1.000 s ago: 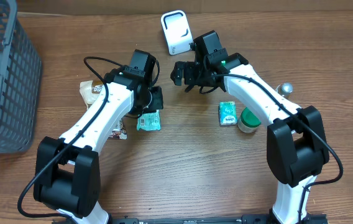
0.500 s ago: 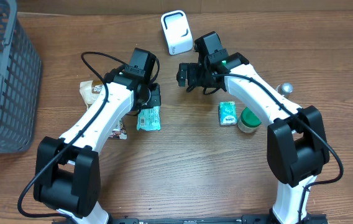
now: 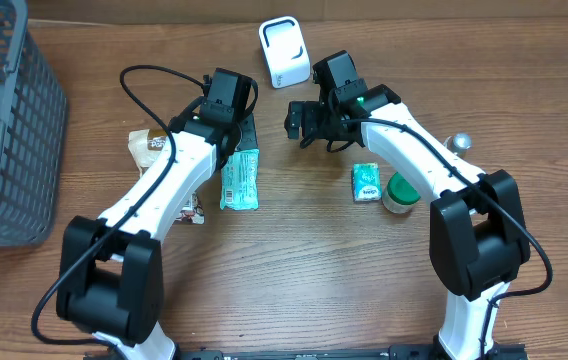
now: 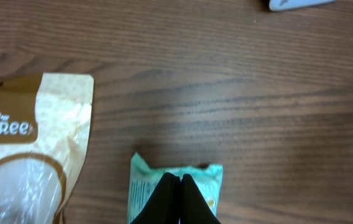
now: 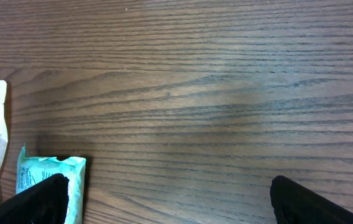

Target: Scan the item barcode

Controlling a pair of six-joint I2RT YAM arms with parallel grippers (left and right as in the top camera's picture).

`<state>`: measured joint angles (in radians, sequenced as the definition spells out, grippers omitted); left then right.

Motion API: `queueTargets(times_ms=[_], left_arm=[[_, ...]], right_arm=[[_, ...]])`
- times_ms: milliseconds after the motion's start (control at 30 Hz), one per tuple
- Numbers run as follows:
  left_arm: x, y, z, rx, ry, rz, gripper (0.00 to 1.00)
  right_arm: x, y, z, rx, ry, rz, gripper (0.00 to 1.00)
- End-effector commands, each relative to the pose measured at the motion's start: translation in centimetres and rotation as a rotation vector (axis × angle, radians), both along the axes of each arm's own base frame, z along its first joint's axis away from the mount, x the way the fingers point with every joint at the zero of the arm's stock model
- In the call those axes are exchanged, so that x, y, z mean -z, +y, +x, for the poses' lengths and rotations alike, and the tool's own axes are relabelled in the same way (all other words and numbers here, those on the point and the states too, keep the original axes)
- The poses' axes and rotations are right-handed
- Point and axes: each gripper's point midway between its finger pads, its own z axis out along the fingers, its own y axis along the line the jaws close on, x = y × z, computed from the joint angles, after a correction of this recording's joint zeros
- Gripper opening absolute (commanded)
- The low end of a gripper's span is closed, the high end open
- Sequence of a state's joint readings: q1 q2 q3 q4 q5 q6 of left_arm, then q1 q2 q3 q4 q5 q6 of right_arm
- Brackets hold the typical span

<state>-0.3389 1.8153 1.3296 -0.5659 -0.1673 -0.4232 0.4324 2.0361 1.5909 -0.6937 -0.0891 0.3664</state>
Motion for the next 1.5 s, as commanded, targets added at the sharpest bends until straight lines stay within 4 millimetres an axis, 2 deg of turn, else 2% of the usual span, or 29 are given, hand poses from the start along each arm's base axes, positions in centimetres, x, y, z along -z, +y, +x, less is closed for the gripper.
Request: queueTargets(times_ms=[0,167,300,500,667,767,967,1033,1167,1233,1467], left_arm=[[2.6,0.5,0.7,-0.035,0.021,0.04,0.04],[5.3,0.3,1.6,-0.039,0.032,0.048,0.04],[6.9,-0.2,1.3,-0.019,0.073,0.029,0.04],[7.4,-2.9,-0.1,0.13,0.142,-0.074,0.05],[7.9,-4.0,-2.0,0.171,0.225,-0.137,0.04],[7.1,-4.5,-1.9,0.241,0.22,-0.151,0.04],[3.1,-3.4,1.1,0.205,0.126,-0.165,0.04],[2.6,-2.4,2.1,0.175,0.096,-0.141,0.04],[2.9,0.9,3.1,0.058,0.064,-0.022,0.04],[3.3,1.9,3.1,0.028,0.063,0.021,0.04],[6.0,2.2,3.2,0.02,0.089,0.044,0.04]], right_arm=[[0.1,-0.3,0.1,0.009,-0.004,-0.007,1.0],[0.1,-0.4,0.0,0.009,0.001,-0.009,1.0],[0.1,-0.4,0.0,0.009,0.002,-0.01,1.0],[0.1,-0.3,0.1,0.009,-0.002,-0.008,1.0],[0.1,-0.3,0.1,0.009,-0.001,-0.008,1.0],[0.1,-0.3,0.0,0.009,0.0,-0.009,1.0],[0.1,-0.4,0.0,0.008,0.002,-0.01,1.0],[0.1,-0.4,0.0,0.009,0.002,-0.01,1.0],[0.1,-0.3,0.1,0.009,-0.001,-0.009,1.0],[0.1,-0.3,0.1,0.009,-0.004,-0.007,1.0],[0.0,-0.2,0.3,0.008,-0.011,-0.003,1.0]])
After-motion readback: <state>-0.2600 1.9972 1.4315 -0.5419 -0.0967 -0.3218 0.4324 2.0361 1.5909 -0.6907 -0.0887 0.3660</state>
